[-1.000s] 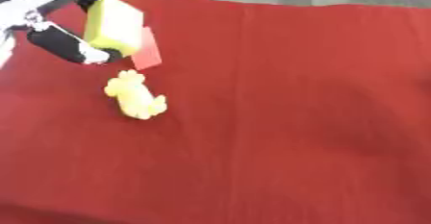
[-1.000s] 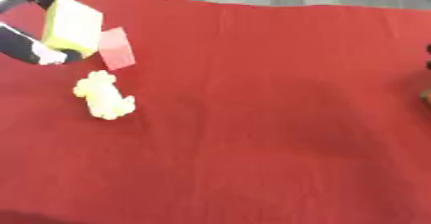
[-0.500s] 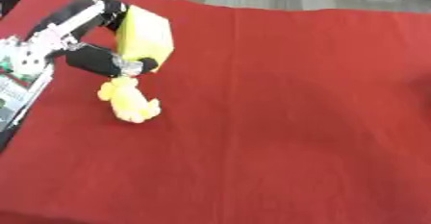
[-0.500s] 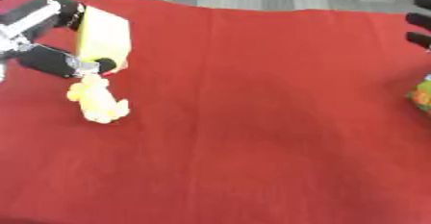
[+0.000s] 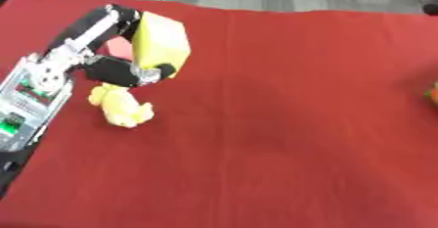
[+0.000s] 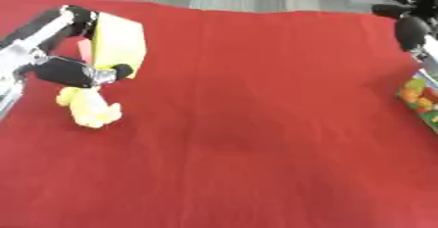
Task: Pick up the objects with one hand, pass them to the other hand, and then place them into the box on the other side of the table.
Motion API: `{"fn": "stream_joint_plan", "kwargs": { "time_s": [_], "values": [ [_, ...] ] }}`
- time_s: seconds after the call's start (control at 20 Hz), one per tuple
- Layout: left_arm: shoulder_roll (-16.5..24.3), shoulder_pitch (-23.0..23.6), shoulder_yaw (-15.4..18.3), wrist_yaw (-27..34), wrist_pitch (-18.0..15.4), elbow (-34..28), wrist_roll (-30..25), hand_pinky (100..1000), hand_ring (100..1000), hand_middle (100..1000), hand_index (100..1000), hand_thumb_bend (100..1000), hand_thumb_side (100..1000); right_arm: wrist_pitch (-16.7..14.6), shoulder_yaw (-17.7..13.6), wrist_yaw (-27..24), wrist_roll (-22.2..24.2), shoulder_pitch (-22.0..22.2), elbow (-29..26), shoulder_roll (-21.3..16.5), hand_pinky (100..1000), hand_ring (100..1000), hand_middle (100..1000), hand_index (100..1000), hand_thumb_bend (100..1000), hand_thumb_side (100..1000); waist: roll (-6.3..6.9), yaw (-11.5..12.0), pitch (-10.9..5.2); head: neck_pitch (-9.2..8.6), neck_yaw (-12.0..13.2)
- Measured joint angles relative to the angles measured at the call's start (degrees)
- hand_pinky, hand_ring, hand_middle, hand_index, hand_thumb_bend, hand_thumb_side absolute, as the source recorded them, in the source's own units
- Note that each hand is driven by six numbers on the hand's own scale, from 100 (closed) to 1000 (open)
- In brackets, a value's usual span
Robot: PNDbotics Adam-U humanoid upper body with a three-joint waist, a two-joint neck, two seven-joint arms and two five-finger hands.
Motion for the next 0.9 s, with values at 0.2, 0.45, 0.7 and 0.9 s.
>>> {"fn": "stream_joint_plan", "kwargs": {
  "time_s": [0.2, 0.45, 0.7, 0.9],
  "values": [
    [-2.4, 0.4, -1.0, -1.8, -2.7, 1.0, 1.6, 687, 533, 467, 547, 100, 285, 0.0, 2.9, 3.7, 3.4, -3.1, -0.3, 0.0, 948, 1000, 977, 988, 100, 367, -0.17, -0.2, -0.06, 0.42, -0.1],
    [-5.0, 0.6, -1.9, -4.1, -6.3, 3.2, 3.2, 685, 533, 467, 547, 100, 291, -0.9, 6.4, 8.1, 7.6, -6.8, -0.3, 0.1, 939, 1000, 971, 982, 100, 318, -0.45, -0.6, -0.24, 0.49, -0.2],
    [-6.8, 1.0, -2.5, -5.7, -8.8, 5.5, 4.9, 686, 531, 466, 548, 100, 336, -2.0, 9.5, 11.7, 10.2, -9.9, -0.3, 0.1, 929, 1000, 961, 968, 100, 258, -0.75, -0.9, -0.33, 0.94, -0.2],
    [-7.9, 1.6, -2.9, -5.6, -10.5, 6.7, 6.0, 686, 530, 465, 548, 100, 376, -2.8, 11.9, 14.6, 10.4, -13.3, 0.8, 0.2, 925, 1000, 956, 958, 100, 189, -1.10, -1.3, -0.45, 1.03, 0.0]
  ]
}}
